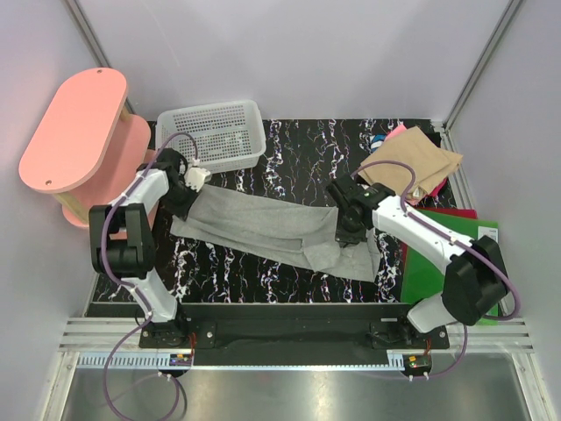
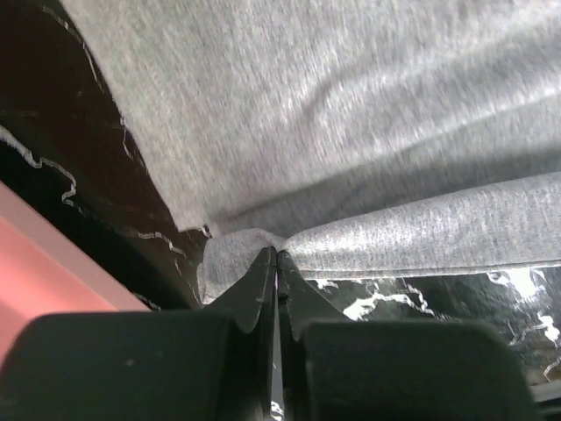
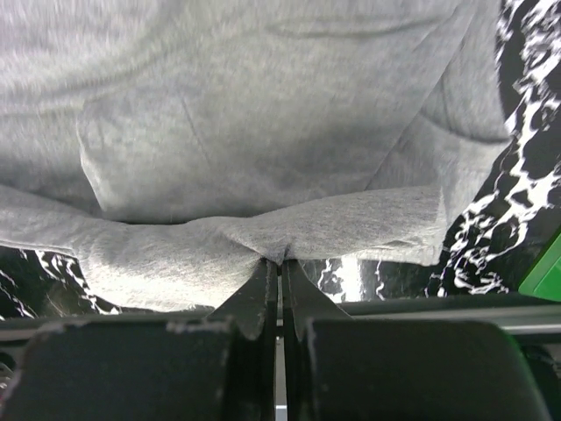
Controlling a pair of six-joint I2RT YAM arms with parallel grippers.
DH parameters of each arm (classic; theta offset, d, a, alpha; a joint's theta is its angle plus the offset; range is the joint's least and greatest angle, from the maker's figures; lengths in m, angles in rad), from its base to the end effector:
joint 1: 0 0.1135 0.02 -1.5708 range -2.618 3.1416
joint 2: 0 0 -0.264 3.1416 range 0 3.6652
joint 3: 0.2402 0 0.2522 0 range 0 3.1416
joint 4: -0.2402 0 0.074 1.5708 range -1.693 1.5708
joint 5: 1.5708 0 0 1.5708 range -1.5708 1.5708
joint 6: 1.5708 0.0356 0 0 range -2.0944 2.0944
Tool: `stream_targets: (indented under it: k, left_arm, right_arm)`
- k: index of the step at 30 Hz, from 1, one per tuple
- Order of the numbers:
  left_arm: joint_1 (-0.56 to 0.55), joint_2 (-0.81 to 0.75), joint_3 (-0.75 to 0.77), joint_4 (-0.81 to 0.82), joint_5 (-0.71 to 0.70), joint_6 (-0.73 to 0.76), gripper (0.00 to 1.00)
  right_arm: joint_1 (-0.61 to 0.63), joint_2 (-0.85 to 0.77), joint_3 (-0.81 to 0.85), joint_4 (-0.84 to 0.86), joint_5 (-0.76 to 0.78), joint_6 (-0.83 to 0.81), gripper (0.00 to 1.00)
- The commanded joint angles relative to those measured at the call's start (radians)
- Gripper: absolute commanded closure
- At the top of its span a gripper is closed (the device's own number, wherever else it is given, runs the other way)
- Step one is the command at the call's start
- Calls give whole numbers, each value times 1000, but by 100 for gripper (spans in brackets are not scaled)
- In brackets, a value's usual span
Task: Fold and stack the t-shirts
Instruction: Fold the other side of the tshirt into a rectangle
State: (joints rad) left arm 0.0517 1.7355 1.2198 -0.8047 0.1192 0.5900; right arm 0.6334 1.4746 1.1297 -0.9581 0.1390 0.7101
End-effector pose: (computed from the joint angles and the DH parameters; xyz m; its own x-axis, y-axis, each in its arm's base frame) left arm 0.3328 0.0130 0.1994 -0.8161 0.5109 -0.2700 0.5201 0.8531 0.0421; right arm 0.2241 0.1584 0.2446 -0.9523 0.1017 -0.2878 0.0846 0.9939 0.0712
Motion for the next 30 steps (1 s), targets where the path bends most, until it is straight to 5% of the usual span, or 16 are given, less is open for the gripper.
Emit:
stream_targets:
  k: [1,3,5,11,19,23,30]
  left_arm:
    - [-4,47,55,21,-26,-15,89]
    - [-4,65,57,32,-45,-12,78]
    - [-4,73,53,48,-76,-13,55]
    - [-4,17,63,82,-161,-19,29]
    - [-114,-235,17,-1,-170,-58,27]
    - [-254,-301,-106,-18,-133,-70,26]
    - [-276,-142,-177,50,-148,-85,31]
  right_arm:
    - [-52,36,56,55,7,-58,100]
    - [-83,58,70,70,-2,-70,100]
    - [-104,99,85,81,-12,-89,100]
    - [-129,228,154,104,-26,-123,99]
    - [-185,348,255,107,-48,-166,95]
    - [-222,386,286,107,-53,-181,70]
    - [-256,402,360,76,-44,-195,32]
